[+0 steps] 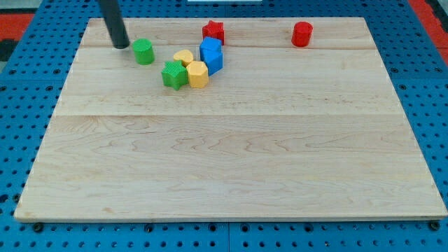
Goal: Place the red star into the group of blocks
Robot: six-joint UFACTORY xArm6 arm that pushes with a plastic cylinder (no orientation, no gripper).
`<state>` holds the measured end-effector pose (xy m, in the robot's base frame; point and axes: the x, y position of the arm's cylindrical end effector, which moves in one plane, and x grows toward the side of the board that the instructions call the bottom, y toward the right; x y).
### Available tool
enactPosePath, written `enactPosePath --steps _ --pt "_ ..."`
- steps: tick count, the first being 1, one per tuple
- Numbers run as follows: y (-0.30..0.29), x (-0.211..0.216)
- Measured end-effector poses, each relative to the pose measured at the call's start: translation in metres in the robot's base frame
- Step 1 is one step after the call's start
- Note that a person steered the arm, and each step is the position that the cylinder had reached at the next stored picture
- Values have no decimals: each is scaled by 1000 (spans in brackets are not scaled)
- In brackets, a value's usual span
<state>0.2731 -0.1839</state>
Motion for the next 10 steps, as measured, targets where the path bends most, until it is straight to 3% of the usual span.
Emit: enactPosePath --steps 3,4,5,6,7,8,10 --pt "63 19" --pt "36 -28" --pt "79 -78" --pt "126 -81" --pt "217 -79" --pt "232 -79" --pt "172 -71"
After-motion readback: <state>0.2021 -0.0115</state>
